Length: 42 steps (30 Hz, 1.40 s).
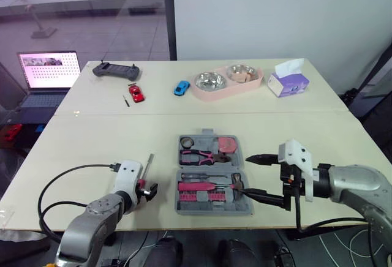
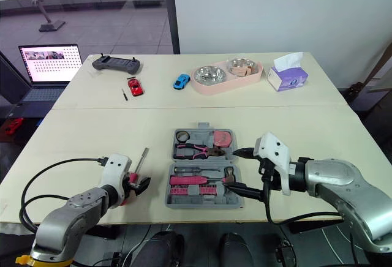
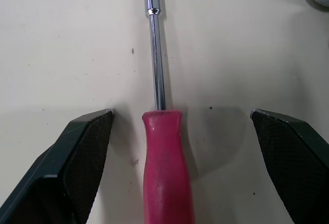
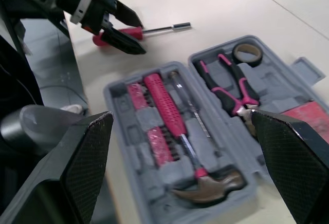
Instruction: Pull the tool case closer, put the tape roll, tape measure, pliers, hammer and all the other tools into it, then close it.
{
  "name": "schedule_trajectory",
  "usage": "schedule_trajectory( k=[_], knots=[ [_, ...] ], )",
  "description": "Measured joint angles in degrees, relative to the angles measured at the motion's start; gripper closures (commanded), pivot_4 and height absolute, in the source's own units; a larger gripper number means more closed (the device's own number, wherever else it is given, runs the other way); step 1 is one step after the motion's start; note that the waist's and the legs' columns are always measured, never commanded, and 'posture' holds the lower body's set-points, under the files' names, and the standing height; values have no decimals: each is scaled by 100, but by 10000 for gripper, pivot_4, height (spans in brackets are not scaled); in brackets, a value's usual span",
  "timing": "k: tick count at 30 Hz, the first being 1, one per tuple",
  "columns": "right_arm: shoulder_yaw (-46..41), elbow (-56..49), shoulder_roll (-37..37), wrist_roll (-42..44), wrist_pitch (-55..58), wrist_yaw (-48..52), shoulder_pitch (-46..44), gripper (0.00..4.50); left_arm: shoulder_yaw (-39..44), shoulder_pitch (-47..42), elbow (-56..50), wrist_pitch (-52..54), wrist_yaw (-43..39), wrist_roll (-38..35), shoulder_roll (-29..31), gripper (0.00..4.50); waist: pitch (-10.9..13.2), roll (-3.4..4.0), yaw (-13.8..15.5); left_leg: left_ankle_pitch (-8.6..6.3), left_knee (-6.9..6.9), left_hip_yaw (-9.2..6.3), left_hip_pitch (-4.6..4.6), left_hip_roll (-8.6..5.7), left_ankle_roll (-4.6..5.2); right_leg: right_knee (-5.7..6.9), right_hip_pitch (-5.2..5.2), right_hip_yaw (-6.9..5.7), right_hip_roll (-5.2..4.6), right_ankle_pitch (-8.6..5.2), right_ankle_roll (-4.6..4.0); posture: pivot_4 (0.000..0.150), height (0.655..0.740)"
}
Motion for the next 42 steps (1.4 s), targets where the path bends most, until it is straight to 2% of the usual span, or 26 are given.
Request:
schedule_trajectory(
  k=[5,6,8,14,15,21,26,31,33,35,36,38,42],
  knots=[
    [48,213,0,-133,-144,200,-112,0,2,15,2,-8,4,27,-62,133,0,0,-5,0,0,0,0,0,0,0,0,1,-2,0,0,1500,7400],
    [48,236,0,-157,-163,224,-116,0,4,25,-6,-11,5,35,-80,2549,0,0,-5,0,0,0,0,0,0,0,0,2,-3,0,0,1500,7400],
    [50,253,0,-189,-171,242,-125,0,26,32,-3,-14,18,67,-95,8479,0,0,-5,0,0,0,-2,0,0,0,-2,2,-3,0,0,1500,7400],
    [51,345,2,-239,-208,246,-211,0,84,24,30,-12,11,127,-116,37731,0,0,3,0,0,0,-10,-2,-1,-6,-4,1,-8,0,0,1500,7400],
    [51,379,4,-253,-209,244,-211,0,87,4,31,-8,-7,126,-115,40140,0,0,3,0,0,0,-12,-3,-1,-7,-5,1,-10,0,0,1500,7400],
    [50,417,42,-327,-238,178,-207,0,79,-137,34,132,-226,105,122,39978,2,-2,-1,0,0,-2,-18,-3,-1,-6,-12,-1,-9,0,0,1500,7400],
    [6,482,59,-379,-259,36,-185,0,69,-586,-259,155,-1004,-127,1047,39978,7,-10,-7,2,0,-3,-48,-1,-4,-4,-44,0,-5,1,-2,1500,7400],
    [-13,485,154,-420,-308,-67,-116,0,-10,-1084,-578,14,-2318,-662,2142,39978,9,-12,-13,2,0,1,-55,-2,-4,-6,-54,1,-5,1,-2,1500,7400],
    [-39,487,211,-465,-348,-107,-62,0,-220,-1364,-602,-116,-3060,-863,2770,39978,13,-6,-12,2,0,2,-55,-2,-4,-6,-55,2,-5,2,-4,1500,7400],
    [-60,494,224,-479,-376,-124,3,0,-474,-1704,-588,-112,-3537,-953,3141,39978,16,-7,0,3,1,2,-56,-2,-5,-5,-53,-1,-4,2,-4,1500,7400],
    [-93,498,231,-501,-400,-153,43,0,-795,-2178,-574,31,-3958,-1092,3390,39978,19,-10,10,4,3,2,-56,-2,-6,-5,-52,-1,-2,3,-6,1500,7400],
    [-122,493,242,-521,-446,-186,62,0,-1244,-2869,-615,252,-4459,-1252,3670,39978,23,-13,-13,4,5,8,-54,-3,-6,-6,-48,-2,2,4,-6,1500,7400],
    [-150,486,271,-578,-486,-255,182,0,-2074,-3028,-495,314,-4905,-1106,4012,39978,30,-15,-115,2,-6,20,-50,-1,0,-1,-54,4,18,4,-2,1500,7400]
  ],
)
